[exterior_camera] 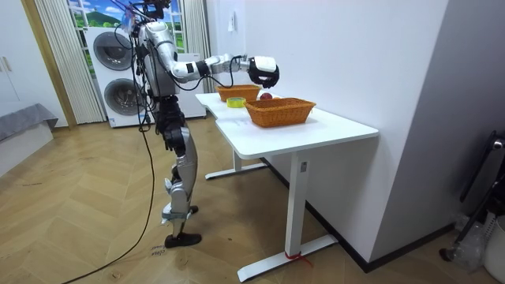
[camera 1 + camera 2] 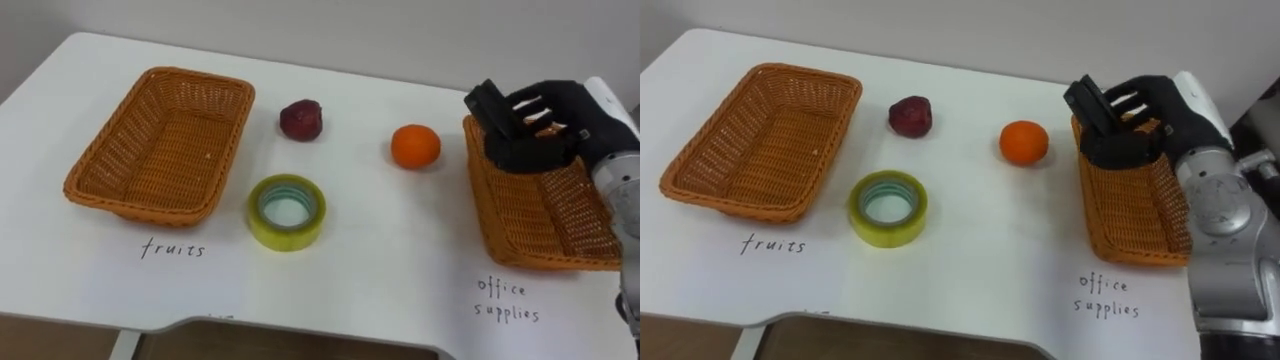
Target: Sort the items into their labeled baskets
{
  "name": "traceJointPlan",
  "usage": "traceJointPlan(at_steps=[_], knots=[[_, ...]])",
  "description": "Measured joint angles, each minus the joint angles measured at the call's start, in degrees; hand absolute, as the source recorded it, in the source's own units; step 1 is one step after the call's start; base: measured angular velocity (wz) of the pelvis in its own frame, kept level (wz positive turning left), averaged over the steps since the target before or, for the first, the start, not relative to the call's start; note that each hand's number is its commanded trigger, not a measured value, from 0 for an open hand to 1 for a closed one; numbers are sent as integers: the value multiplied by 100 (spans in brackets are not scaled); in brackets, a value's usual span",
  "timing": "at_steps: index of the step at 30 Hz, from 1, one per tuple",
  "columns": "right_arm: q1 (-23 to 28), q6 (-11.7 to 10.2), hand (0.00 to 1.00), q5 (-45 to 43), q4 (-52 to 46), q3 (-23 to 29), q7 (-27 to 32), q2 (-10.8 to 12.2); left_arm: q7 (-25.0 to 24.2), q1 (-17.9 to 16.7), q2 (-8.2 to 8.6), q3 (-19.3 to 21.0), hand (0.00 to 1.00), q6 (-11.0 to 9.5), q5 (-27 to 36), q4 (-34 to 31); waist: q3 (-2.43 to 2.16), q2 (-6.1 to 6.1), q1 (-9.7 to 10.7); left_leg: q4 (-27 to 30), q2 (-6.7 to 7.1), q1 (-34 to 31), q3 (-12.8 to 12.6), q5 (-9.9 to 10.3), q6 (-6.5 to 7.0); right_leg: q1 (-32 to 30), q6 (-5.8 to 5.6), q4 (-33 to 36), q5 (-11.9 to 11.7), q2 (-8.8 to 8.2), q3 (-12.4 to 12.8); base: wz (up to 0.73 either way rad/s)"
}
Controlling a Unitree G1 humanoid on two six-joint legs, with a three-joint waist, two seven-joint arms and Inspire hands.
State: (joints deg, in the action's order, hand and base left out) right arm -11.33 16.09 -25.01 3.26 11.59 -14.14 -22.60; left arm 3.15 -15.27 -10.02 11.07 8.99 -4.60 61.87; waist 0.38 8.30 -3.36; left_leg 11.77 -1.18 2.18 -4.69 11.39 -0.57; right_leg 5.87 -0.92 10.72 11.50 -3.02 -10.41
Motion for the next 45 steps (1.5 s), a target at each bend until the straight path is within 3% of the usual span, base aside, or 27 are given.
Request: traceJointPlan(at_steps=[4, 9, 12, 15, 26, 27, 29, 30, 45], knots=[[0, 0, 100, 220, 90, 127, 211, -63, -7, -20, -2, 10, 0, 68, -3, -24, -42, 41, 47, 88, 4, -55, 3, 1, 4, -46, 1, -7, -1, 1, 15, 0], [0, -1, 100, 249, 202, 127, 279, -236, -18, -22, 1, 4, 0, 97, -2, -45, -26, 4, 91, 73, -4, -47, 11, 3, 3, -33, 2, 3, -5, 9, 10, 0], [1, 2, 100, 243, 222, 128, 279, -239, -20, -60, 5, -7, 0, 108, -3, -45, -7, -63, 175, 36, -6, -46, -2, 3, 3, -36, 3, 6, -6, 11, 11, -3], [1, 7, 100, 252, 245, 127, 279, -240, -20, -72, 3, -8, 0, 109, -4, -49, -17, -100, 189, -11, -10, -42, -37, 1, 2, -75, 3, 13, -6, 12, 31, -7], [2, 2, 100, 274, 753, 88, 266, -241, -11, -55, -15, -38, 0, 107, 0, -47, -23, -49, 185, -3, -14, -2, -64, 1, 2, -81, 3, 11, -9, 10, 37, -1], [2, 2, 94, 275, 769, 88, 267, -241, -5, -57, -21, -38, 0, 110, 0, -38, -19, -42, 186, -4, -15, -2, -64, 1, 2, -81, 3, 11, -9, 11, 37, 0], [5, 2, 56, 272, 807, 88, 267, -241, 1, -58, -22, -38, 0, 118, 0, -26, -18, -33, 185, -4, -15, -1, -64, 1, 2, -81, 3, 10, -9, 11, 37, 0], [8, 2, 0, 271, 828, 88, 267, -241, 5, -57, -22, -38, 0, 132, -1, -26, -17, -27, 181, -4, -15, -2, -63, 2, 1, -80, 3, 10, -9, 11, 37, 0], [51, 5, 0, 242, 951, 85, 404, -241, 169, -51, -22, -55, 0, 197, 0, -29, -26, 0, 180, -3, -15, -6, -55, 2, 1, -66, 4, 14, -10, 10, 17, 0]])
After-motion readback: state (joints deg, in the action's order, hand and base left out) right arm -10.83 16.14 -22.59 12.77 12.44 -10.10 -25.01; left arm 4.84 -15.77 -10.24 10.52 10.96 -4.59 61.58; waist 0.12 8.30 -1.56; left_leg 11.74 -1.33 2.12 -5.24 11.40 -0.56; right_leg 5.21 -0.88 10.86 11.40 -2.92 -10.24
